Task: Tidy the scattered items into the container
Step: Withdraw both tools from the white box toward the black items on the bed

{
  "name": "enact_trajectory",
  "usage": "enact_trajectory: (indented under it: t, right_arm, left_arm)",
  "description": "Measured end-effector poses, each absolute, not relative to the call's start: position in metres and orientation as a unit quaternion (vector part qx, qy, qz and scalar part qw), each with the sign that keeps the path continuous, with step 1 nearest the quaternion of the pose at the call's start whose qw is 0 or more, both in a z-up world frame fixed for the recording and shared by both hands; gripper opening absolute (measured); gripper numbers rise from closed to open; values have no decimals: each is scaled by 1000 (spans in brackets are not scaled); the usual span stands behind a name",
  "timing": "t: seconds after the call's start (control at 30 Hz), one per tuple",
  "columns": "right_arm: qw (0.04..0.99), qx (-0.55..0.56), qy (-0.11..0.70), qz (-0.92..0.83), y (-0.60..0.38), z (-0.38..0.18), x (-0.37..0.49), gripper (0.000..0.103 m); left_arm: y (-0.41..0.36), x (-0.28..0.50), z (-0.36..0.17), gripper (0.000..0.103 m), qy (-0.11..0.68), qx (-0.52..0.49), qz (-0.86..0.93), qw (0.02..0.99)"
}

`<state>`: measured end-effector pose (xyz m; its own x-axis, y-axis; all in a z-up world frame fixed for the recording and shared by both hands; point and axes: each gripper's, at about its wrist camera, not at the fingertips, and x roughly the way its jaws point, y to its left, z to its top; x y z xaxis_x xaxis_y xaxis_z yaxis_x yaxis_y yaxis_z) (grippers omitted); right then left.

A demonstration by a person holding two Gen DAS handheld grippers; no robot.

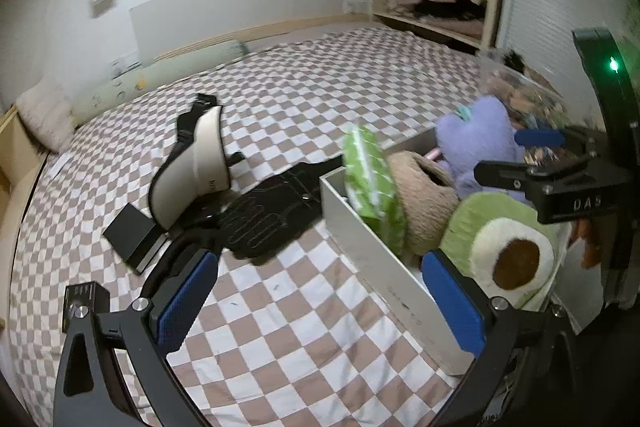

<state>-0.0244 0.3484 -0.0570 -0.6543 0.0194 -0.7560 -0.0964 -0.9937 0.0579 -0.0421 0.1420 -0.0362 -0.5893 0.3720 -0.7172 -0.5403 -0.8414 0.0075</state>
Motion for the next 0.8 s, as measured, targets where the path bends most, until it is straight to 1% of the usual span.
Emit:
enact_trajectory:
  t: [0.1, 0.2, 0.37, 0.5, 0.8]
  right_arm:
    - [39, -418, 43, 906, 339, -56, -34, 103]
    - [38, -419, 56, 906, 330, -51, -41, 103]
    - [14, -412, 67, 909, 312, -44, -55, 103]
    - [-5, -401, 69, 913, 295, -40, -66, 103]
    - [-66, -401, 64, 912, 251, -42, -94, 103]
  left_arm:
    - [124, -52, -33, 103, 87, -377, 890, 242]
    - [107, -61, -31, 103, 76, -377, 896, 221]
    - [78, -74, -28, 103, 53, -376, 904, 198]
    - [51, -88, -26, 103, 48, -363, 917, 155]
    - [-16, -118, -34, 103, 17, -374, 924, 78]
